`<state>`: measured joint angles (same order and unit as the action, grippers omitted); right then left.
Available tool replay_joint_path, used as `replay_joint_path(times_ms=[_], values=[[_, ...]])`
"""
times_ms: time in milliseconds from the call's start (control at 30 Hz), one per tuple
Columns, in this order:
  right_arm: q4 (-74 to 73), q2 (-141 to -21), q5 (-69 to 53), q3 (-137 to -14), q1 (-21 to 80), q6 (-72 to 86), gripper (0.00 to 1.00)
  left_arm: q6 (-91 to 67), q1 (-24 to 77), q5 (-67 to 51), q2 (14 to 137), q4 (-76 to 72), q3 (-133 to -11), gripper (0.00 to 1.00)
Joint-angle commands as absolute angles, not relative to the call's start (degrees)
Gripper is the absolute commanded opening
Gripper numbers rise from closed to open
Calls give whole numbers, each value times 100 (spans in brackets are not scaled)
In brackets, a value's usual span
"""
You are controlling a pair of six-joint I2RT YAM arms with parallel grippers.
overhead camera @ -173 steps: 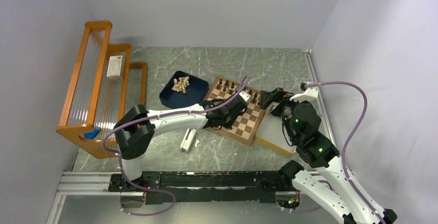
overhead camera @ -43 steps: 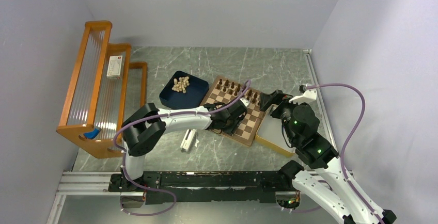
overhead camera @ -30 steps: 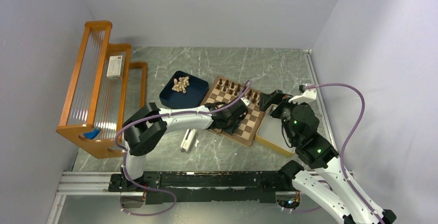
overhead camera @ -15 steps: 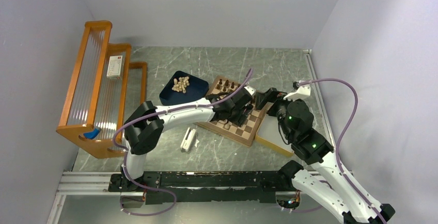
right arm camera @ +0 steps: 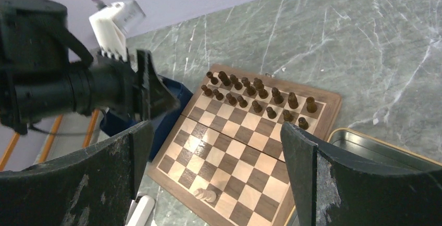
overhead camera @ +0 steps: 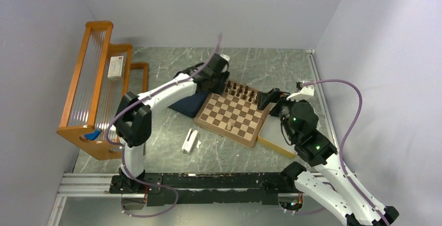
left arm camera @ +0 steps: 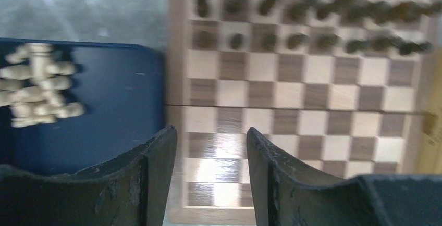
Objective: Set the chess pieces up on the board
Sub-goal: Place the chess piece on the chessboard, then pick up the chess piece from the storage box.
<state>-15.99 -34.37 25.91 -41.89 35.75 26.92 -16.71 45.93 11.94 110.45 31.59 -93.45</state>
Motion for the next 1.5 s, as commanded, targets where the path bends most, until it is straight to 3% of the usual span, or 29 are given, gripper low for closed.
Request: replay_joint_path(times_ms=[0, 433, 900, 1467], values=[[-1386, -3385, 2524, -4253, 3596, 2717, 97, -1389, 3832, 1008, 10718, 3474, -9621, 55], [-1222, -4009, 1928, -4248, 3599, 2790, 97, -1250, 2320, 647, 11548, 3497, -9999, 44], [-1154, -4260, 1843, -4210, 3599, 2821, 96, -1248, 2153, 374, 11814, 3257, -9236, 34], [-1253, -4368, 1742, -4254, 3597, 2806, 96, -1210, 2160, 406, 12180, 3288, -9288, 30]])
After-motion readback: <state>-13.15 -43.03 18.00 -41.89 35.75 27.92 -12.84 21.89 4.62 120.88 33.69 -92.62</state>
